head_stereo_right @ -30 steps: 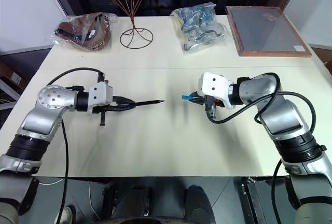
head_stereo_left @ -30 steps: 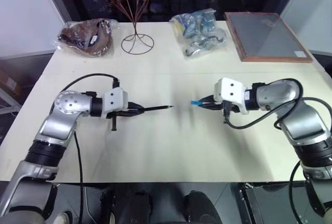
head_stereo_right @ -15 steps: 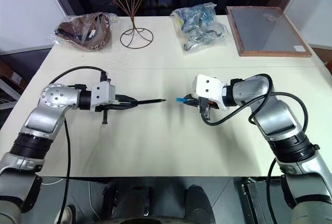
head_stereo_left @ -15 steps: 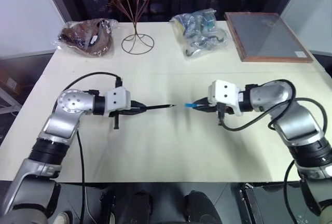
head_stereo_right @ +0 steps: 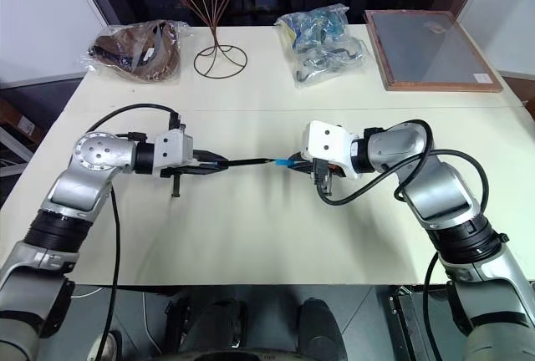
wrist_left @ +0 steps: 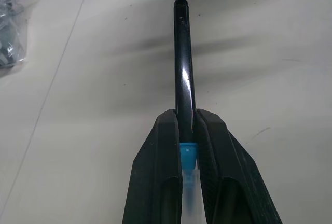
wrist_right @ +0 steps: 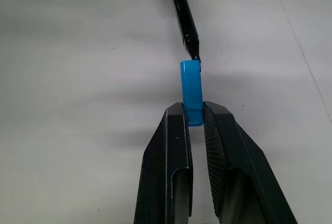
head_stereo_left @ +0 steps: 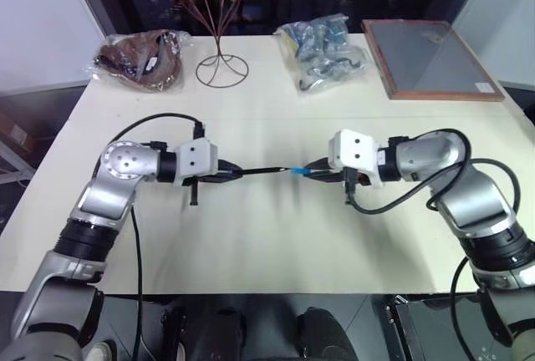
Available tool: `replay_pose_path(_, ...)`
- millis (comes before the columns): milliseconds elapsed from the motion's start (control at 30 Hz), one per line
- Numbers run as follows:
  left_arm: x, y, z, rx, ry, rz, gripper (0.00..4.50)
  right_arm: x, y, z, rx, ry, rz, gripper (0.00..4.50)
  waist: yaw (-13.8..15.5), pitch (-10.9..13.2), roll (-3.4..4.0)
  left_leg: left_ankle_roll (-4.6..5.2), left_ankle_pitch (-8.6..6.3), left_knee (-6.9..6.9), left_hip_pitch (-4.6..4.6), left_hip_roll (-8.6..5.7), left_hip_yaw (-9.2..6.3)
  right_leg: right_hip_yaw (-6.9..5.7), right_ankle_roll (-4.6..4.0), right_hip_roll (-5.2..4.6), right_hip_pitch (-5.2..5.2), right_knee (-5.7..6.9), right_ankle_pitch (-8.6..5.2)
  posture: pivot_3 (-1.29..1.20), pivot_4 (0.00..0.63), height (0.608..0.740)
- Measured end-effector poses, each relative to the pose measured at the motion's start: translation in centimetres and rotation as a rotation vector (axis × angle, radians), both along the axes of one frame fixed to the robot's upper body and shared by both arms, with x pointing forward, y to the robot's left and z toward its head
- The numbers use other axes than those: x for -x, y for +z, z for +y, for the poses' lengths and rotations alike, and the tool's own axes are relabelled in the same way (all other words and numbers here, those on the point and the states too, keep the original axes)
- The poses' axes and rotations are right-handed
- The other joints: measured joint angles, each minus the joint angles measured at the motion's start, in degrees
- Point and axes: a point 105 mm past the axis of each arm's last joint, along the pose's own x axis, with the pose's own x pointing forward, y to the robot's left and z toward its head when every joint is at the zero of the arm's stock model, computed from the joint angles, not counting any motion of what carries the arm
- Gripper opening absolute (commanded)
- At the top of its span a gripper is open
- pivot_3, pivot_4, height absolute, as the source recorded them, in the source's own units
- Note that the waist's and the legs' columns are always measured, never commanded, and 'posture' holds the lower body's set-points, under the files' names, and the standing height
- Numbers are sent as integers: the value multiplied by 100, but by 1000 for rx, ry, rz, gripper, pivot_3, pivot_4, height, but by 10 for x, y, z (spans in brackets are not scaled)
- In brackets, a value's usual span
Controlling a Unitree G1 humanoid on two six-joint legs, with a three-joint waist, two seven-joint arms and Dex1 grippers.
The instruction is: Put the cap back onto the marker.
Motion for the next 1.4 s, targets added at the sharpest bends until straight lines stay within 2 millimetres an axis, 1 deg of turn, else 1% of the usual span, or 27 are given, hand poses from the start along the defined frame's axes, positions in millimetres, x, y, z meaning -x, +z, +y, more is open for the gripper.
replay_pose_path(300, 1, -1, -2, 2, -5, 2, 0, 0, 0, 1, 1, 2, -3, 70, 1, 0, 0, 0, 0, 0, 0, 0, 0, 0, 0, 0, 0, 1, 0, 0, 150, 740)
replay_pose_path(633, 3, -5, 0, -5, 0, 16, 0, -4, -2, -9, 27, -23, -7, 70, -1, 0, 0, 0, 0, 0, 0, 0, 0, 0, 0, 0, 0, 1, 0, 0, 150, 740)
replay_pose_path(1400, 5, -2, -2, -5, -8, 4, 0, -3, -5, -7, 21, -18, 5, 70, 1, 0, 0, 0, 0, 0, 0, 0, 0, 0, 0, 0, 0, 1, 0, 0, 150, 740)
